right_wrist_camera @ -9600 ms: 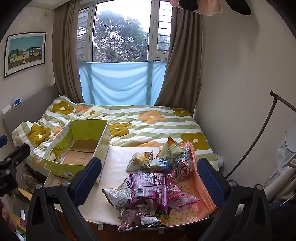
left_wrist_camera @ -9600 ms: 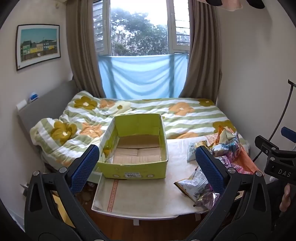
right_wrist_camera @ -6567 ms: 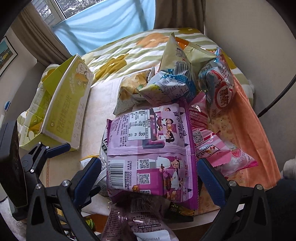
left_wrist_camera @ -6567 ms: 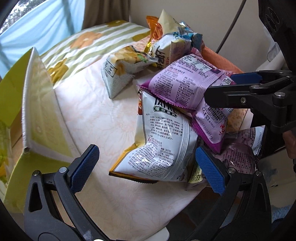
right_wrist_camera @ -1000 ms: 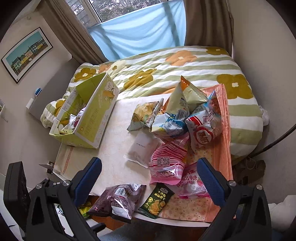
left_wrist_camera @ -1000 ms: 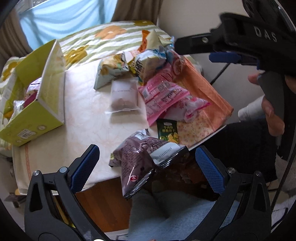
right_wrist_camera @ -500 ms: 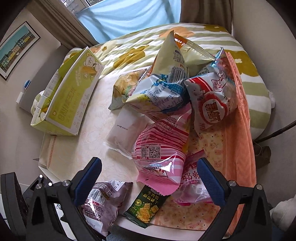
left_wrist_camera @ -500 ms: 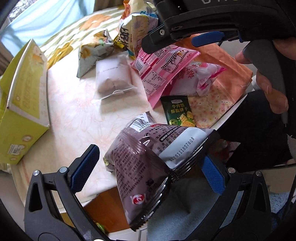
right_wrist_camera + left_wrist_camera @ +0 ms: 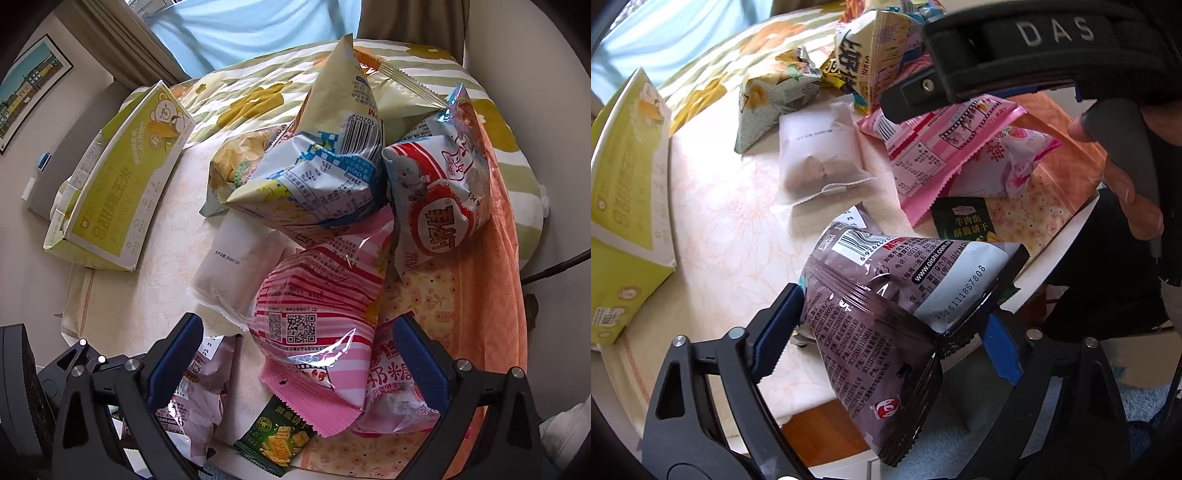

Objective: Organize snacks
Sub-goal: 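Grasp the pink striped bag with the right tool while the left tool holds the brown bag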

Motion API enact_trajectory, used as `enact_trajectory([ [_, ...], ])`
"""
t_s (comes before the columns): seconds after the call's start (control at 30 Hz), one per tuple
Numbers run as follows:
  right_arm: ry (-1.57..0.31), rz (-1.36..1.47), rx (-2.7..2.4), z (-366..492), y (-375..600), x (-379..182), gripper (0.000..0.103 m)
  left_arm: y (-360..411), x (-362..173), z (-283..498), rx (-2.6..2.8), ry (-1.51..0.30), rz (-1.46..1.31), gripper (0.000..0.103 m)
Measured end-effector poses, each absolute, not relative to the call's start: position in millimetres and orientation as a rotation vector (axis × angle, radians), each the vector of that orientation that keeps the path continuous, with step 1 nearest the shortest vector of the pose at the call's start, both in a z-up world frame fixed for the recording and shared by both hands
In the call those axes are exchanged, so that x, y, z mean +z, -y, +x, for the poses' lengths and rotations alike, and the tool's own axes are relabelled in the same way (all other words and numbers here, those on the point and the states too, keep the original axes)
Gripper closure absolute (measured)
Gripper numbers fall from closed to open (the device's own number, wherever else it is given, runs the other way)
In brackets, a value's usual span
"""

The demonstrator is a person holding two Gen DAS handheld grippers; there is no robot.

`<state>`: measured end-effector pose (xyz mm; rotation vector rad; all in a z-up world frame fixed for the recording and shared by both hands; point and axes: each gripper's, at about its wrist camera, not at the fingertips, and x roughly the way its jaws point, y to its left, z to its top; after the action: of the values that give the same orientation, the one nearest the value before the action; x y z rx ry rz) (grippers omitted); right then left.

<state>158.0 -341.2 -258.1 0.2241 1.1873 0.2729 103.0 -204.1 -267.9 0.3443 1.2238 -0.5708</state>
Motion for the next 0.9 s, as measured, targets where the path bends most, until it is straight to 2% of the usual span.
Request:
enact_trajectory([
  [0.1,-1.187,0.217,0.265,159.7,339.7,-259.7,0.001,198.8,-266.0,110.4,-0.568,-1.226,0.314,0.026],
  [0.33,-1.196,0.186,0.25,164.2,336.7,-265.0,0.003,184.3,-260.9,121.6,-0.549,-1.233,0.227,0.03],
  [0.47,-1.213,0.168,0.25,166.7,333.4,-271.9,0.018,176.1,-258.2,124.5,-0.534,-1.235,0.195,0.031],
  [0.73,-1.21,0.072,0.231,164.7,326.5,-276.6,0.029,167.0,-250.0,124.7,-0.511,-1.23,0.157,0.031],
  [0.83,-1.199,0.049,0.239,161.8,323.7,-274.8,0.039,163.2,-245.9,123.6,-0.507,-1.226,0.139,0.031],
  [0.9,-1.194,0.037,0.24,160.3,323.2,-273.6,0.042,161.2,-243.2,122.9,-0.501,-1.223,0.13,0.031],
])
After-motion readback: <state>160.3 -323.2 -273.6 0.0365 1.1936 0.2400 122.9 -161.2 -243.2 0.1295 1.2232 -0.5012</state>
